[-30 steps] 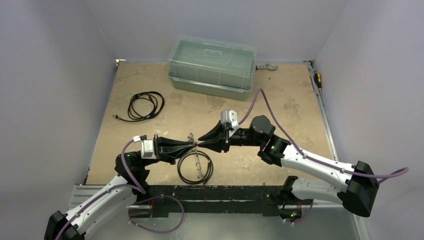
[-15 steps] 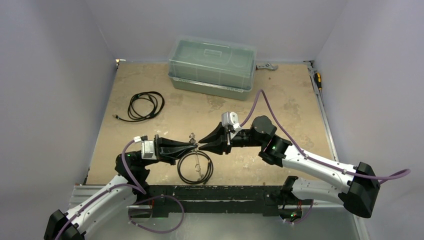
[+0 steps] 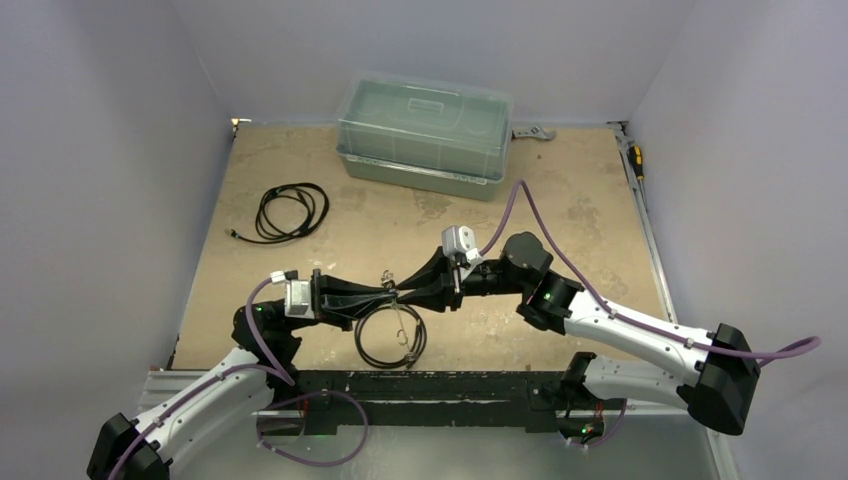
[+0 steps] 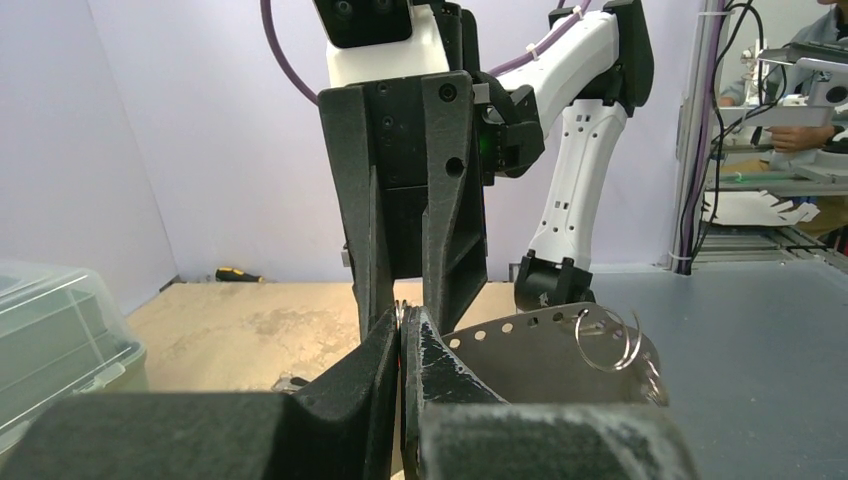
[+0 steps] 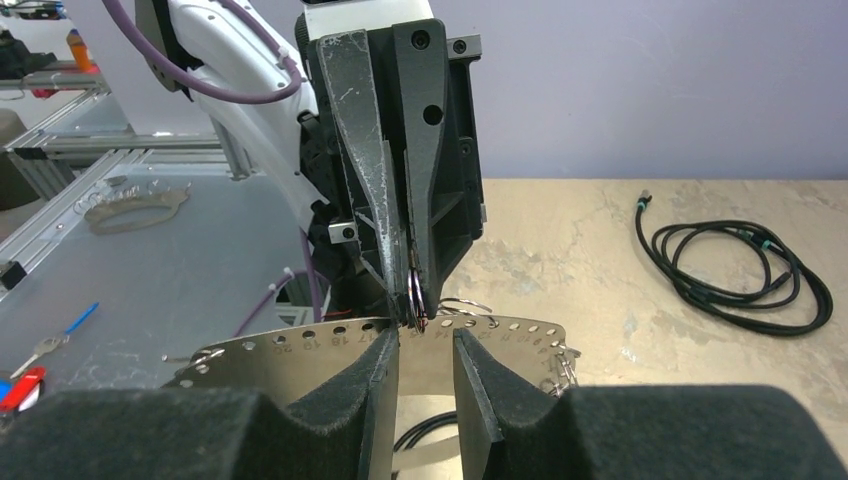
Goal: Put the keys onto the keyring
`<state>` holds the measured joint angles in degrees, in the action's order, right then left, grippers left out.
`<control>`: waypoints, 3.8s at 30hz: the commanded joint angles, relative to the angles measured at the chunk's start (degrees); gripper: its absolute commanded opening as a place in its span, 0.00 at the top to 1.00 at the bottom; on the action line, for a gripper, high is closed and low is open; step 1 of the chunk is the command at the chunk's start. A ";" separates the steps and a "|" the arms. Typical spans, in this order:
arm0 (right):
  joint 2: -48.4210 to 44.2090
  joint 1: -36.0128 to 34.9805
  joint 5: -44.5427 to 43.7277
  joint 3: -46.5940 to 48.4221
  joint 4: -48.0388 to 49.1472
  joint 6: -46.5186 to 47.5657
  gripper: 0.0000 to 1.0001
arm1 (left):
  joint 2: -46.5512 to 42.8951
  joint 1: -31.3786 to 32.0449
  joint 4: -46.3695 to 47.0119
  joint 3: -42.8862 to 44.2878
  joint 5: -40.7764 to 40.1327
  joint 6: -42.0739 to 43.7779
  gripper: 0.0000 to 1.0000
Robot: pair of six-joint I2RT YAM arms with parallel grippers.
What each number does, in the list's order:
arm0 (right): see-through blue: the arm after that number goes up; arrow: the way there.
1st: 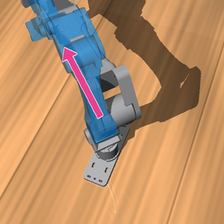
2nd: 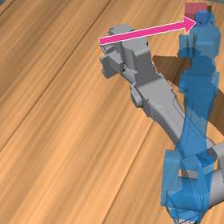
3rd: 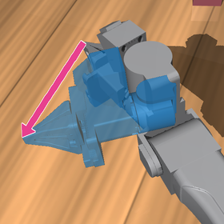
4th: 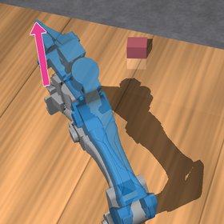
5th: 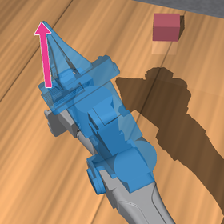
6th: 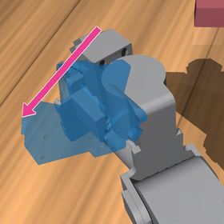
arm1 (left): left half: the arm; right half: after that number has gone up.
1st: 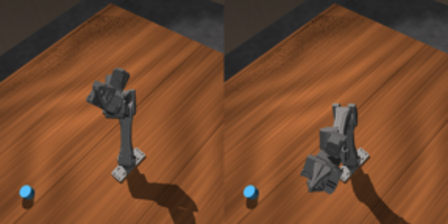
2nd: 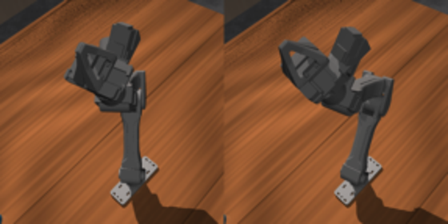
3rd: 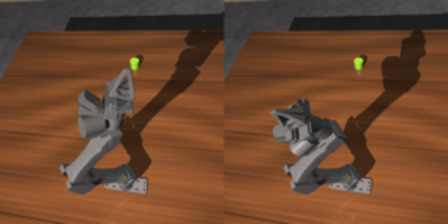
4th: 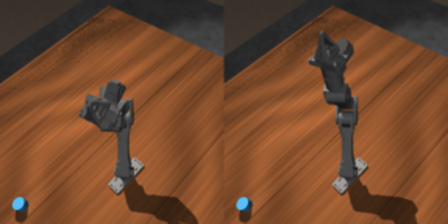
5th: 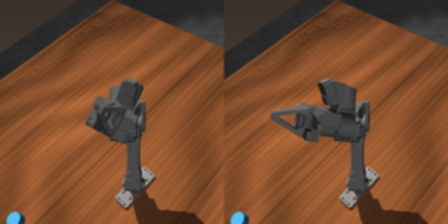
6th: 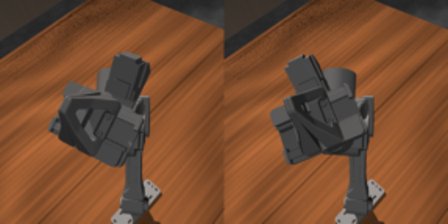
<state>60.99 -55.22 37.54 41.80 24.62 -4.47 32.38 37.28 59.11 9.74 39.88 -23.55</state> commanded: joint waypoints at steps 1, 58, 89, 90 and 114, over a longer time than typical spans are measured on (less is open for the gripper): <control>-0.02 -0.58 1.18 2.97 0.74 0.59 0.72 | 0.29 0.22 4.94 0.13 0.46 -1.37 1.00; -2.25 -3.15 -15.05 7.15 -15.54 17.81 1.00 | -2.52 0.12 -75.11 31.04 0.02 46.55 0.65; 1.59 -8.85 -25.47 10.24 -21.40 22.84 1.00 | 8.18 0.23 -86.97 38.95 3.45 57.61 0.75; 1.61 -8.85 -25.54 10.15 -21.38 22.84 1.00 | 8.38 0.18 -86.90 38.90 3.62 57.57 0.75; 2.82 -10.33 -26.99 10.49 -21.76 23.45 1.00 | 12.03 0.41 -85.66 38.70 6.20 57.64 0.88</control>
<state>64.20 -64.99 11.42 48.66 0.40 18.13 43.66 37.28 -27.83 46.61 43.92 32.69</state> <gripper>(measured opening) 0.005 0.136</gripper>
